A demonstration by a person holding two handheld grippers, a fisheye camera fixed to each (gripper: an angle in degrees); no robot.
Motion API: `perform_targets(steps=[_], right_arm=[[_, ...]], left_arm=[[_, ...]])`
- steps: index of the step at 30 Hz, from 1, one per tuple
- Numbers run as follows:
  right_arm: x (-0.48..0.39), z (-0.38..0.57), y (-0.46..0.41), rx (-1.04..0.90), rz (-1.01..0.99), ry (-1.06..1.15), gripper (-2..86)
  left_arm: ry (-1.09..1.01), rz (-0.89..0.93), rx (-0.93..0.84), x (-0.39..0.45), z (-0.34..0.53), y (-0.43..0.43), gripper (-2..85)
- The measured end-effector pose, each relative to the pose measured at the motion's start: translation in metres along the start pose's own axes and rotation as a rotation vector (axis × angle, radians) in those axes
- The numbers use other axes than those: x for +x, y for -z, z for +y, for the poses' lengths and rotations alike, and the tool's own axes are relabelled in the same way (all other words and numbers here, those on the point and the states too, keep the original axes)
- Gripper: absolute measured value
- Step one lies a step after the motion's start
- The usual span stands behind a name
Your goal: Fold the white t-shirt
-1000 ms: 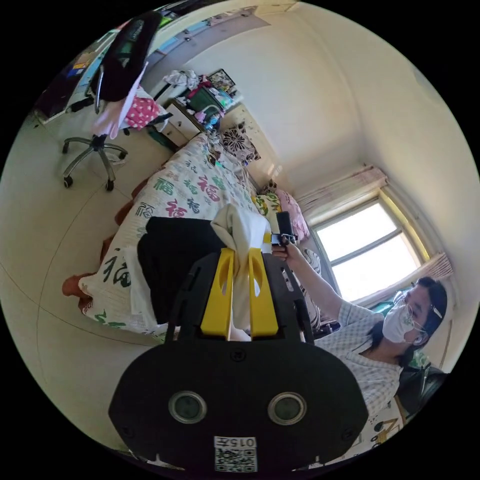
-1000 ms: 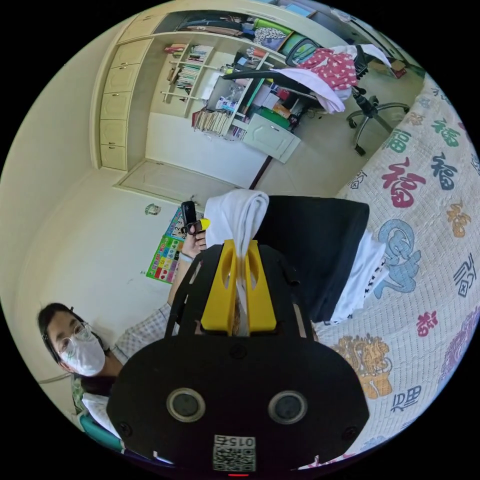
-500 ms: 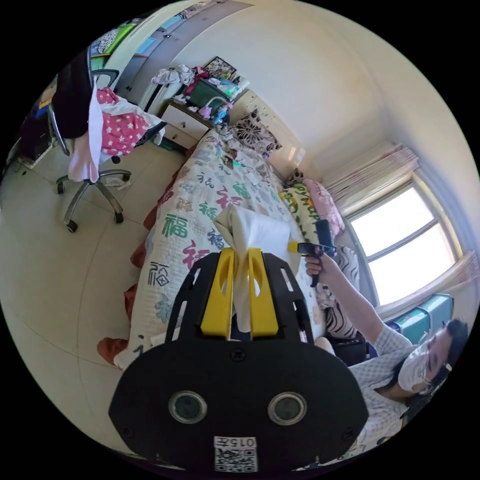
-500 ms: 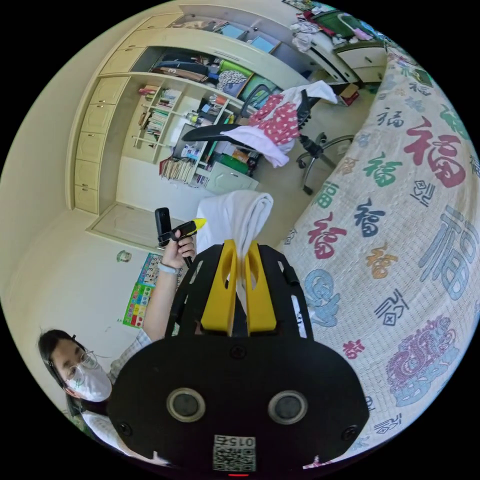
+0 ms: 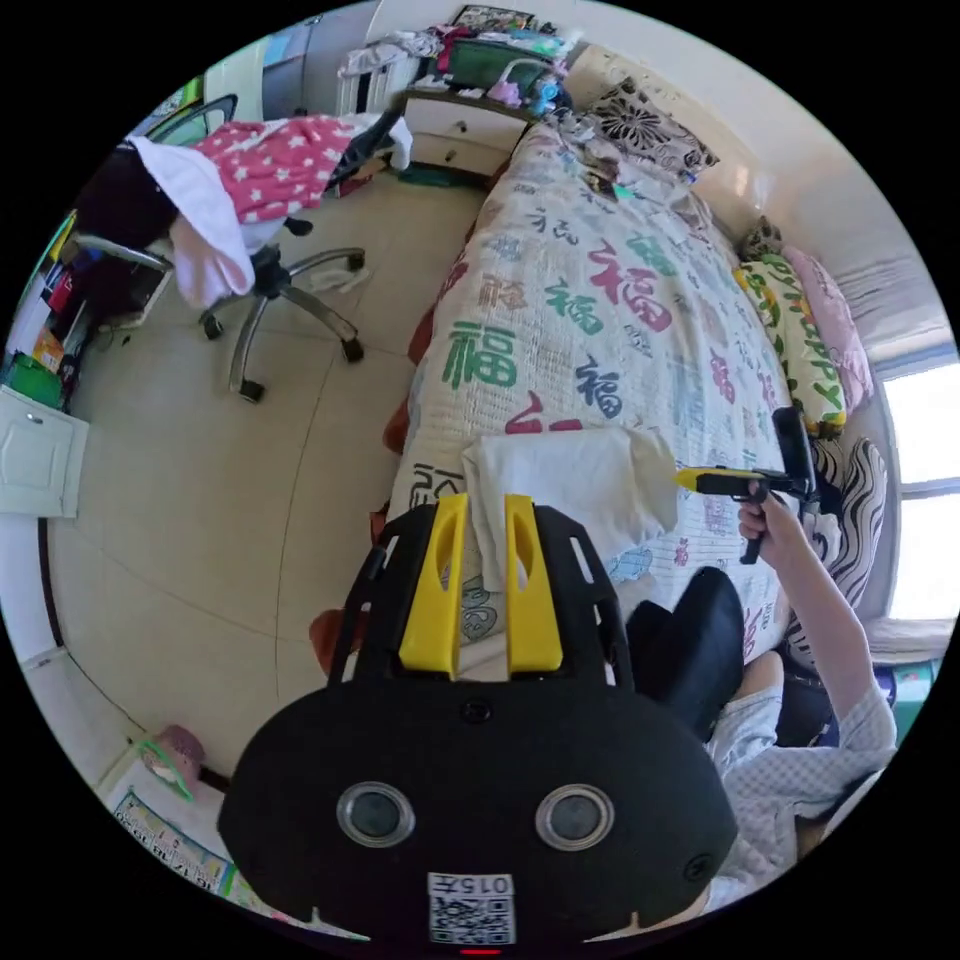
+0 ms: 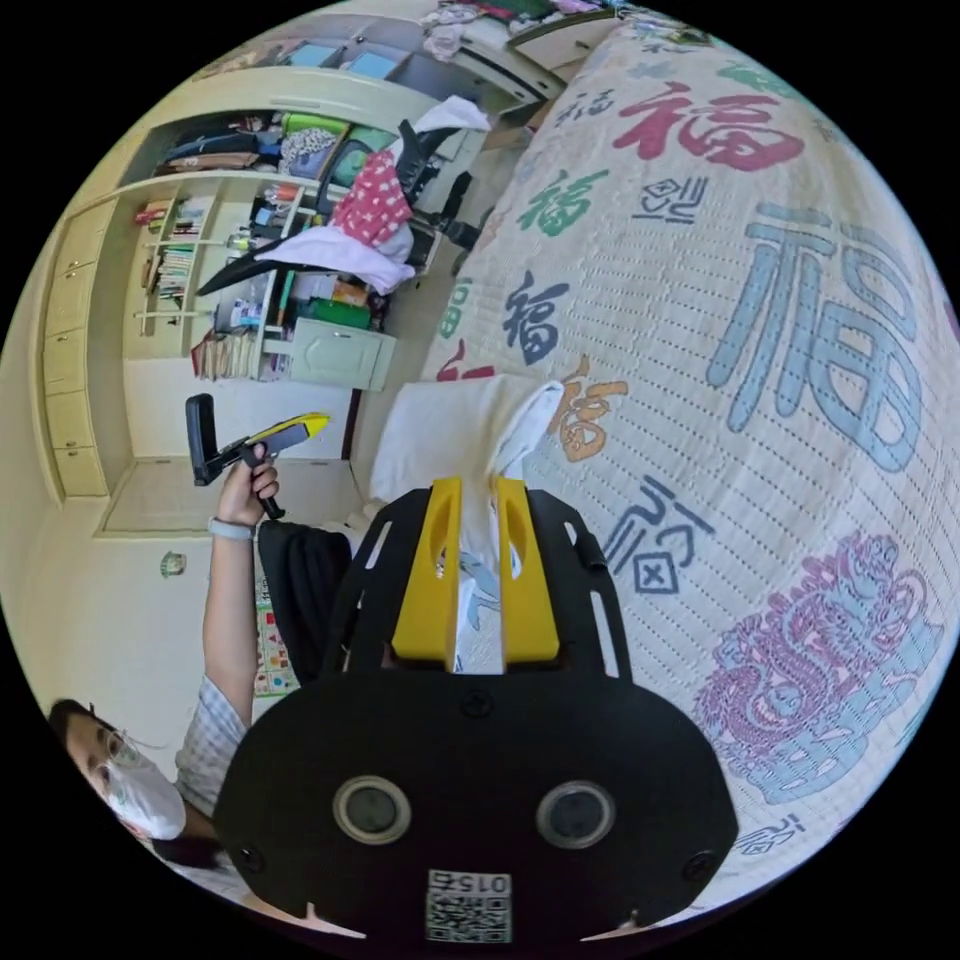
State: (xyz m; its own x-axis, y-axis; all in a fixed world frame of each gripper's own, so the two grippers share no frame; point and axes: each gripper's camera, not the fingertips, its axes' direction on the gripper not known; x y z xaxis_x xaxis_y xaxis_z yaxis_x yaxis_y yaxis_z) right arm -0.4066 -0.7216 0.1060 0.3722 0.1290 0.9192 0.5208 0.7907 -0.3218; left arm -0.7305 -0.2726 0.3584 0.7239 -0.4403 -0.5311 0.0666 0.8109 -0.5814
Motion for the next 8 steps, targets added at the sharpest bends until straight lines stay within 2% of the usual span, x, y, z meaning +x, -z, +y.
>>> perform_targets(steps=[5,8], right_arm=[[-0.044,0.051,0.015,-0.061,-0.120,0.239,8.9],[-0.070,0.094,0.011,-0.150,-0.212,0.369,10.3]], left_arm=[[-0.162,0.039,0.182,0.042,0.085,0.060,8.3],[-0.181,0.088,0.315,0.056,0.174,0.080,9.3]])
